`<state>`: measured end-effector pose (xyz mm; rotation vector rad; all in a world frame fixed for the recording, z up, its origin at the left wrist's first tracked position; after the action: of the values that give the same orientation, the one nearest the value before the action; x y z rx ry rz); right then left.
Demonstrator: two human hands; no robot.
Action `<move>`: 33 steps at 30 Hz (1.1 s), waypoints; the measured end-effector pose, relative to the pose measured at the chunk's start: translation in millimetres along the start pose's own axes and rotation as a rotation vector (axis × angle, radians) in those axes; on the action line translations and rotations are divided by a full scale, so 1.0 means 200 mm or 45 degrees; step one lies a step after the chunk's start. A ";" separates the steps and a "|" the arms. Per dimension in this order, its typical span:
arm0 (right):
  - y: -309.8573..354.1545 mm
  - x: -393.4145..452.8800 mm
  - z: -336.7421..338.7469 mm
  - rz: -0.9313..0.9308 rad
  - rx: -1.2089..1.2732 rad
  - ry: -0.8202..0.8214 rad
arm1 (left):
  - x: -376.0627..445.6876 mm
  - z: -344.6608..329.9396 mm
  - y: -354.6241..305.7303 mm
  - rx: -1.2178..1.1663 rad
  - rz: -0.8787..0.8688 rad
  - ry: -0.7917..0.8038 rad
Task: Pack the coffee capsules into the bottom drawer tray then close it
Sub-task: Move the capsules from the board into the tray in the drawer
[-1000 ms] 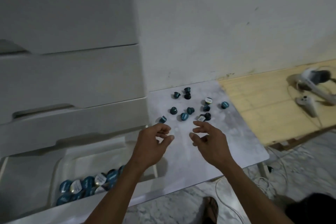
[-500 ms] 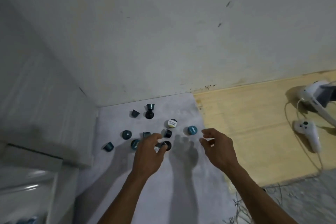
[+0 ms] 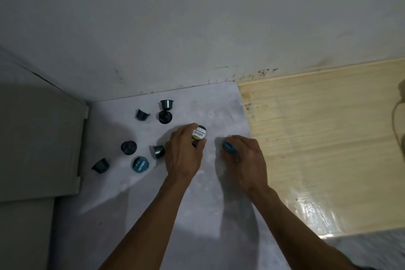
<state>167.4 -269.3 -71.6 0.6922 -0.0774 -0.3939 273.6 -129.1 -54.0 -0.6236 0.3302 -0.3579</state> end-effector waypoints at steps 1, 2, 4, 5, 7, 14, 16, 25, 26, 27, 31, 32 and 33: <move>0.00 0.00 -0.01 0.030 -0.009 -0.029 | 0.01 -0.01 0.01 0.013 -0.005 -0.017; -0.01 0.00 -0.02 0.055 -0.012 -0.055 | 0.01 -0.01 0.01 0.013 -0.013 -0.031; -0.01 -0.01 -0.03 0.082 -0.004 -0.101 | 0.02 -0.01 0.00 -0.003 -0.042 -0.055; -0.01 -0.02 -0.03 0.092 0.006 -0.116 | 0.02 -0.01 0.00 -0.021 -0.058 -0.067; 0.00 -0.04 -0.03 0.122 0.021 -0.122 | 0.02 -0.01 -0.01 -0.059 -0.078 -0.092; 0.01 -0.04 0.02 0.020 0.244 -0.078 | 0.02 0.01 -0.03 -0.187 -0.130 -0.141; 0.02 -0.04 0.04 -0.010 0.318 -0.078 | -0.01 0.03 -0.06 -0.287 -0.141 -0.158; 0.35 -0.14 0.27 0.220 0.518 -0.198 | -0.39 0.35 -0.19 -0.534 -0.180 -0.349; 0.42 -0.15 0.30 0.242 0.543 -0.194 | -0.45 0.40 -0.20 -0.538 -0.173 -0.374; 0.48 -0.17 0.32 0.249 0.576 -0.178 | -0.52 0.45 -0.19 -0.536 -0.173 -0.400; 0.78 -0.30 0.35 0.321 0.666 -0.090 | -0.79 0.70 -0.14 -0.547 -0.182 -0.501; 0.87 -0.34 0.35 0.368 0.674 -0.079 | -0.86 0.76 -0.11 -0.554 -0.155 -0.523; 0.96 -0.39 0.35 0.415 0.674 -0.070 | -0.93 0.83 -0.08 -0.562 -0.126 -0.544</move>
<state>144.4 -147.5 109.1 1.1701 -0.3512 -0.0724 172.2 20.6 118.4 -1.1296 -0.0372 -0.2371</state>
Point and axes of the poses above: each hand's wrist, its own x-axis towards the middle knuckle, its own z-axis out of the back of the hand, y = z × x, the point moved 3 cm from there along x, towards the middle knuckle, and after that the axes turned 10 degrees about y, right-handed, at the moved point
